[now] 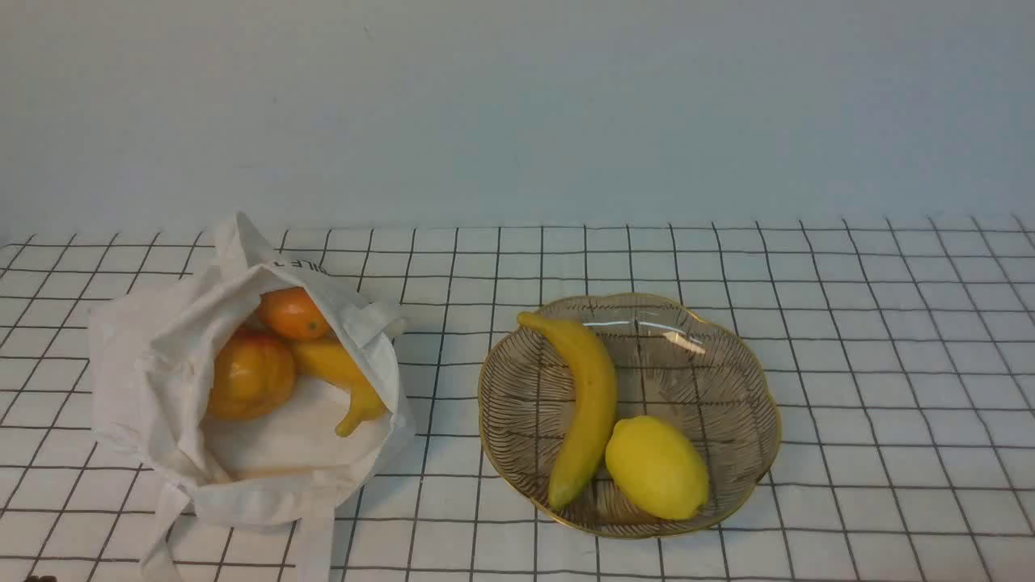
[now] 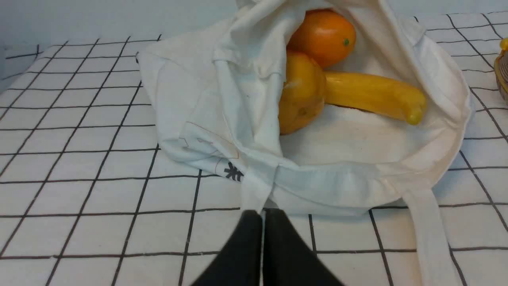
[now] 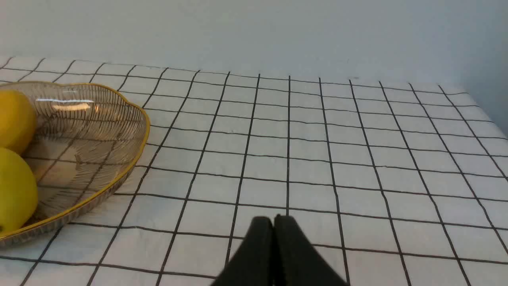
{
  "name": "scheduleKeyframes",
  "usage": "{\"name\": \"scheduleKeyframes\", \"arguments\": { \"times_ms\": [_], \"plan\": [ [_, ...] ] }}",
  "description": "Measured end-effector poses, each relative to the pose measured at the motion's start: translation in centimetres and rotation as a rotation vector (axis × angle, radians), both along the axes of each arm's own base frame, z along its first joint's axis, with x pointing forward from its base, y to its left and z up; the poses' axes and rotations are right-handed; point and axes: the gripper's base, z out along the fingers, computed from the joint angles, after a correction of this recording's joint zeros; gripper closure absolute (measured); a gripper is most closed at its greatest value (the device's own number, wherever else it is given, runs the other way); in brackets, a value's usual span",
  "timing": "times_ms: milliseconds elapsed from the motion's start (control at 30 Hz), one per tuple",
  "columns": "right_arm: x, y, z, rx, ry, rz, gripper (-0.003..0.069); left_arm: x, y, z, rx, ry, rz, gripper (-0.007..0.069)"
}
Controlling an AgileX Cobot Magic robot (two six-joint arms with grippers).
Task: Take the fruit out of the bag on the white checkered tablecloth and place them on the plate.
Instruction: 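Reach into the white bag and grasp the banana with the left gripper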
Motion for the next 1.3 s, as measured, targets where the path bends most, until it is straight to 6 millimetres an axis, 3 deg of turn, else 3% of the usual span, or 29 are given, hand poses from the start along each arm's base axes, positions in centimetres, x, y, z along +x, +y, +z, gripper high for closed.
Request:
{"name": "scheduleKeyframes", "arguments": {
  "times_ms": [800,1067,1233,1300],
  "plan": [
    [0.0,0.0,0.0,0.0,0.0,0.0,0.0673,0.1,0.2,0.2,0.06,-0.02,0.004,0.0632],
    [0.0,0.0,0.0,0.0,0.0,0.0,0.0673,0.4,-0.2,2.9,-0.282,-0.314,0.024,0.0632],
    [0.0,0.0,0.0,0.001,0.0,0.0,0.0673,0.3,-0.1,4.2,-0.366,-0.451,0.013,0.0632],
    [0.0,0.0,0.0,0.001,0.0,0.0,0.0673,0.1,0.0,5.4,-0.423,-0.581,-0.001,0.0632]
  ]
}}
